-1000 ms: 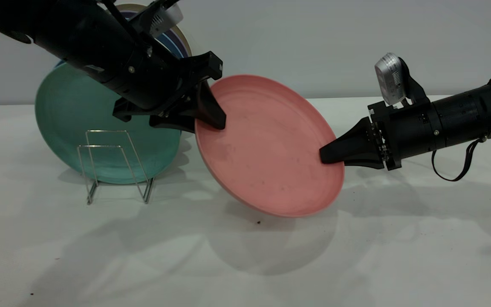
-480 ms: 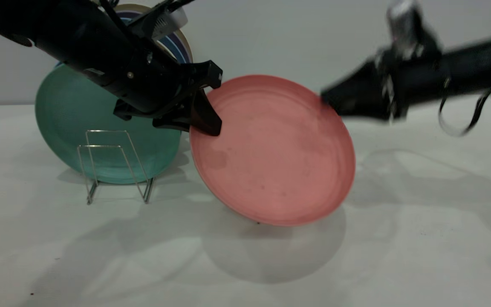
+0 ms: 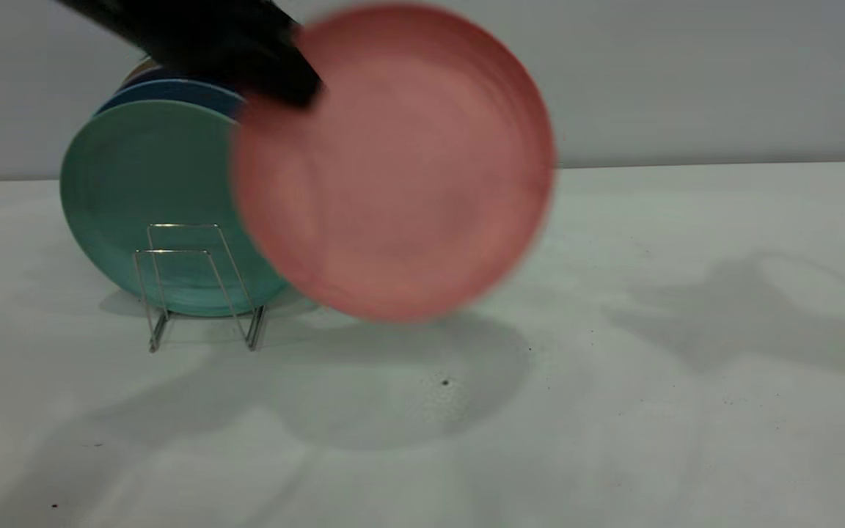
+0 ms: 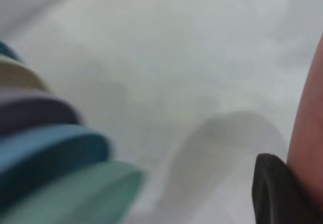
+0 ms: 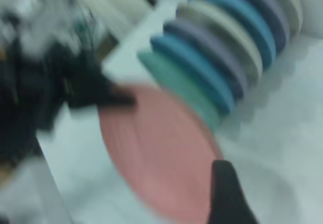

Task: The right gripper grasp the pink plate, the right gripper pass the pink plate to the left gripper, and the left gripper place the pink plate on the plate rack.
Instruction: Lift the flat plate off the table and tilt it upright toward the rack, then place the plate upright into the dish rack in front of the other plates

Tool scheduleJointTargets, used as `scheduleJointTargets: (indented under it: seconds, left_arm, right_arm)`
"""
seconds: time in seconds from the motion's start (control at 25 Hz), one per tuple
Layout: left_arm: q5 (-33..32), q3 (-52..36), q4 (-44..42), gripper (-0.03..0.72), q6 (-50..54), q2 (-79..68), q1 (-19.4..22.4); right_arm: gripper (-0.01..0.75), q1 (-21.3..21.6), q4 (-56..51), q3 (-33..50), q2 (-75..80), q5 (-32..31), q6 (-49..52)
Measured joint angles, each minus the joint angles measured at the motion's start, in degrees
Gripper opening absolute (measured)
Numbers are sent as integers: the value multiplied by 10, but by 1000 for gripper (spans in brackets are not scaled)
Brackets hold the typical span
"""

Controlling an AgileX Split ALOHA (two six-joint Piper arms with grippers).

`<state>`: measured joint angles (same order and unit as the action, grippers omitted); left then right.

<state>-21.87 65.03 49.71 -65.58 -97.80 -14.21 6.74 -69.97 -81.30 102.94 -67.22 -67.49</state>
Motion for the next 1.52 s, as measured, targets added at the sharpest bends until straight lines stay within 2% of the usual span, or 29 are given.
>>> scheduleJointTargets:
  seconds: [0.16, 0.28, 0.48, 0.64, 0.84, 0.96, 1.24, 1.52]
  left_arm:
    - [-31, 0, -122, 49, -58, 78, 54]
    - [-39, 0, -200, 49, -122, 114, 89]
    - [-36, 0, -242, 49, -273, 133, 125]
    - [-24, -1, -238, 49, -423, 129, 130]
    - [0, -1, -193, 49, -536, 103, 129]
    - [4, -1, -187, 49, -548, 85, 129]
    - [18, -1, -187, 49, -548, 61, 118]
    - [67, -1, -185, 49, -548, 59, 87]
  right_arm:
    - [355, -5, 130, 12, -118, -16, 99]
    - [270, -5, 189, 56, -195, -18, 151]
    - [185, -5, 217, 179, -320, -23, 183]
    - [177, -5, 225, 297, -426, -24, 194]
    - [177, -5, 267, 423, -566, -14, 223]
    - [177, -5, 313, 463, -654, -2, 256]
    - [181, -5, 445, 493, -809, -1, 363]
    - [189, -5, 481, 536, -882, -4, 393]
